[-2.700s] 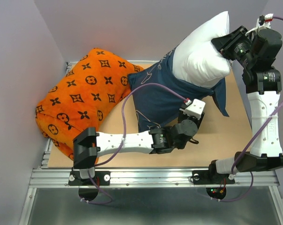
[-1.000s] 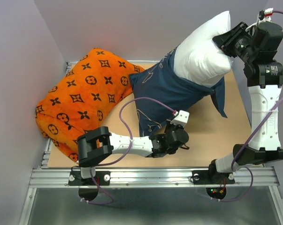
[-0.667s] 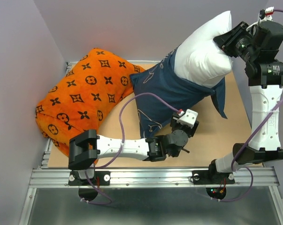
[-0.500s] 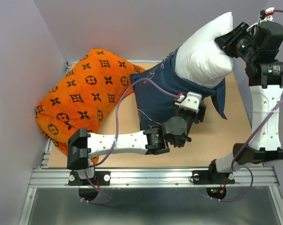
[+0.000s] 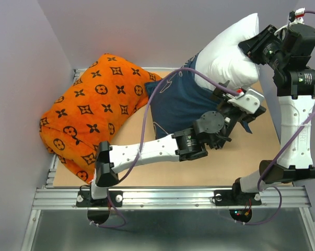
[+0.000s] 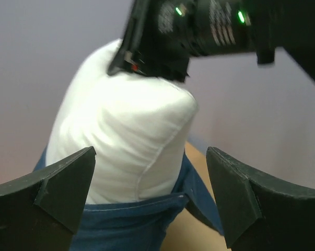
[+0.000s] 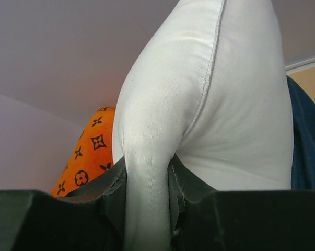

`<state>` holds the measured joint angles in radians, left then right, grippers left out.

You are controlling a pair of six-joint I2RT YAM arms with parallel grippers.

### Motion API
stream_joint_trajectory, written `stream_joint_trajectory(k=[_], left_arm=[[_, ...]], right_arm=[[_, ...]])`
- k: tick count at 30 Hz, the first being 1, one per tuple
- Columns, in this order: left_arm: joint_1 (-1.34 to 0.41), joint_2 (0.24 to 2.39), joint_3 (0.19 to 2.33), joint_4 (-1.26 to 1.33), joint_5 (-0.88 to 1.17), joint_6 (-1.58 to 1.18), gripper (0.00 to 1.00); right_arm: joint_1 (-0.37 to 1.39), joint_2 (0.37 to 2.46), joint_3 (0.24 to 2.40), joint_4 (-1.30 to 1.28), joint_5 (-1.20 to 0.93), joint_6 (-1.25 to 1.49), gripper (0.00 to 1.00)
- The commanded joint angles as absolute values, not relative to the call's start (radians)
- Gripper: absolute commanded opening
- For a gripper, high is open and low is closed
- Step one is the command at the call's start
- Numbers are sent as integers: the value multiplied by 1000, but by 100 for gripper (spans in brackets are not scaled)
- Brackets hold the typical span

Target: Remove the pillowcase from the pillow

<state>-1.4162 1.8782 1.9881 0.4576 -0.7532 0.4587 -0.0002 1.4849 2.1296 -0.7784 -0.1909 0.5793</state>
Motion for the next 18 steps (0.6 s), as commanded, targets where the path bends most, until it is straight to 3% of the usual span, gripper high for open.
stream_joint_trajectory(k=[1, 7, 18], left_arm=[[-1397, 1878, 1968, 501, -630, 586, 99], [-1362, 1954, 2011, 626, -686, 721, 99], [-1233, 2167, 2347, 658, -730, 746, 99]], right_arm=[[-3, 1411, 2157, -632, -230, 594, 1], [-2, 1396, 2129, -632, -245, 595, 1], [-2, 1374, 2103, -638, -273, 603, 1]])
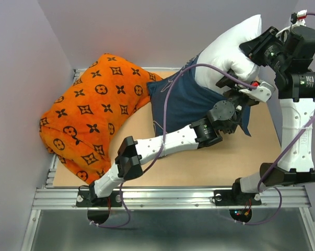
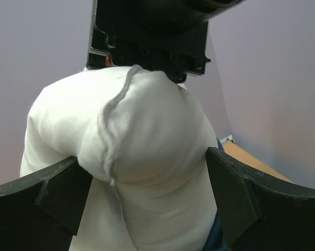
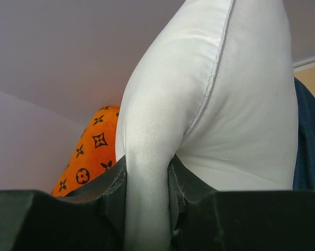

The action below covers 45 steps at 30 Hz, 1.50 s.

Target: Remove the pillowcase from the pillow

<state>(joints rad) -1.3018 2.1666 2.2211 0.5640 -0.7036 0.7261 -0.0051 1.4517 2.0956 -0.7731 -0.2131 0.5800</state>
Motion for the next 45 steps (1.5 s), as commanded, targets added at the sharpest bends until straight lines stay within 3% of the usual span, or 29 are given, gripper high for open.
stream_joint_trajectory(k=[1, 3, 5, 7, 8, 9, 10, 11, 12, 14, 15, 22, 25, 30, 36, 45], left_arm=[[-1224, 2178, 2367, 658, -738, 739, 99], [-1210, 2184, 2404, 653, -744, 729, 99], [-1189, 2172, 2408, 638, -721, 701, 66], [-1177, 2166, 2411, 635, -725, 680, 15], [-1166, 2166, 2424, 627, -759, 648, 0], [-1160, 2152, 2419, 621, -776, 623, 0], [-1155, 2140, 2410, 621, -796, 602, 0], [-1137, 2128, 2387, 623, -857, 548, 0], [-1126, 2111, 2381, 620, -900, 522, 0], [-1086, 2073, 2340, 594, -1004, 438, 0], [-1068, 2054, 2315, 589, -1035, 405, 0], [-902, 1843, 2146, 238, -1094, -87, 0], [-865, 1769, 2069, 144, -1040, -199, 0], [-822, 1712, 2062, 34, -990, -270, 0], [-795, 1603, 1931, 23, -937, -310, 0], [-721, 1551, 1873, -31, -851, -344, 0]], right_arm=[[-3, 1374, 2103, -638, -278, 604, 0], [-3, 1377, 2100, -638, -287, 607, 1], [-3, 1384, 2100, -635, -307, 617, 1], [-3, 1393, 2099, -627, -324, 620, 1], [-3, 1396, 2097, -621, -333, 621, 1], [-3, 1402, 2092, -611, -340, 621, 6], [-3, 1407, 2094, -609, -341, 617, 17], [-2, 1413, 2098, -609, -347, 615, 47], [-2, 1419, 2108, -609, -348, 614, 60], [-3, 1437, 2121, -607, -360, 604, 81], [-3, 1445, 2138, -607, -362, 604, 84], [-2, 1457, 2139, -601, -405, 604, 95], [27, 1411, 1992, -558, -456, 612, 95], [175, 1353, 1696, -509, -316, 555, 91], [190, 1301, 1370, -79, -455, 681, 97], [236, 1284, 1256, 291, -431, 848, 100]])
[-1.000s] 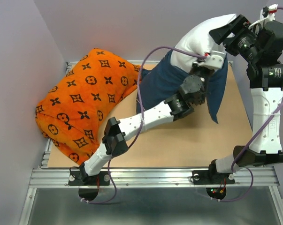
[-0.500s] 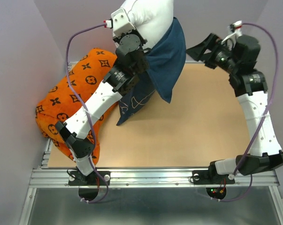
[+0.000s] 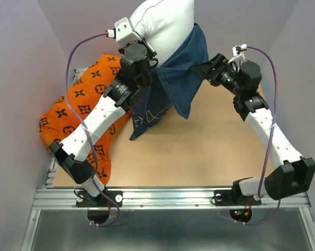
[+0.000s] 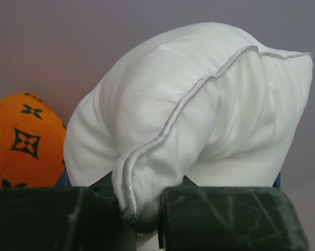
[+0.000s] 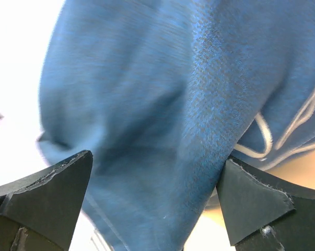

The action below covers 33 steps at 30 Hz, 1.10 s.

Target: Remove the pillowcase from the pillow

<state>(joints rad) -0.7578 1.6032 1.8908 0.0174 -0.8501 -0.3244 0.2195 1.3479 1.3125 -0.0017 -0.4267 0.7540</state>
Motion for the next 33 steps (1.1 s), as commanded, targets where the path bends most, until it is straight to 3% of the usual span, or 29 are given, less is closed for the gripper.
stream_joint_trajectory(k=[1, 11, 13, 15, 17, 27, 33], left_arm=[[-719, 1548, 1871, -32, -847, -344, 0], [-701, 1519, 1841, -34, -821, -337, 0], [-687, 1514, 1844, -41, -819, -339, 0], [-673, 1513, 1862, -70, -811, -344, 0], [-649, 1508, 1874, -97, -811, -350, 0], [-398, 1396, 1798, -158, -680, -448, 0], [-335, 1361, 1759, -160, -640, -463, 0]], right_arm=[[238, 1261, 1249, 322, -420, 853, 100], [374, 1512, 1523, 276, -333, 851, 100], [397, 1560, 1578, 235, -308, 844, 92], [416, 1601, 1580, 210, -287, 842, 59], [419, 1606, 1519, 173, -249, 853, 1], [419, 1568, 1073, 170, -66, 845, 1], [417, 1742, 1054, 183, -103, 853, 1]])
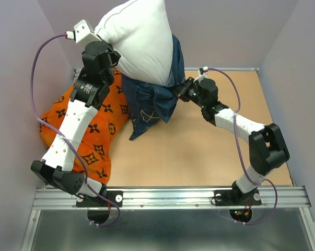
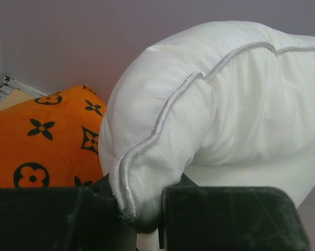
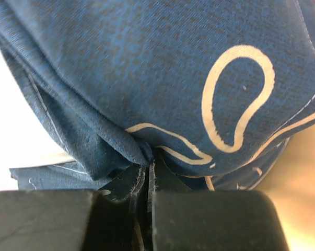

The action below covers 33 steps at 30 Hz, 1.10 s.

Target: Remove the pillowcase from the pillow

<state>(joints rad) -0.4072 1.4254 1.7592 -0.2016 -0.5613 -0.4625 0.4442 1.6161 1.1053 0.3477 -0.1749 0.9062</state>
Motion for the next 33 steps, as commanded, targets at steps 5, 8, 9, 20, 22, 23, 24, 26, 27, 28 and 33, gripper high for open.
stream_joint_trajectory(k=[5, 8, 9, 20, 22, 23, 24, 26, 27, 28, 33], left_arm=[[-308, 1342, 1767, -166, -623, -463, 0], [-302, 1324, 1779, -176, -594, -463, 0], [-302, 1310, 1776, -178, -580, -468, 0], [-302, 1220, 1579, -123, -499, -545, 0], [-302, 1212, 1517, -104, -482, -563, 0], [-304, 1213, 1500, -89, -471, -566, 0], [-302, 1215, 1480, -87, -465, -580, 0], [-311, 1218, 1474, -86, -456, -583, 0], [-342, 1223, 1479, -80, -471, -569, 0], [-342, 1224, 1483, -81, -492, -569, 0], [-437, 1267, 1535, -101, -584, -539, 0]], right_arm=[[407, 1861, 1120, 132, -107, 828, 1], [307, 1746, 1163, 33, -78, 799, 1], [273, 1700, 1265, -88, -83, 766, 1], [102, 1953, 2220, -641, -311, 672, 1], [139, 1939, 2130, -631, -267, 611, 1], [168, 1930, 2027, -621, -261, 595, 1], [181, 1907, 1966, -591, -255, 566, 1], [216, 1881, 1854, -575, -232, 526, 11], [227, 1832, 1826, -572, -185, 491, 32], [238, 1800, 1798, -566, -164, 476, 45], [375, 1540, 1629, -450, -101, 400, 70]])
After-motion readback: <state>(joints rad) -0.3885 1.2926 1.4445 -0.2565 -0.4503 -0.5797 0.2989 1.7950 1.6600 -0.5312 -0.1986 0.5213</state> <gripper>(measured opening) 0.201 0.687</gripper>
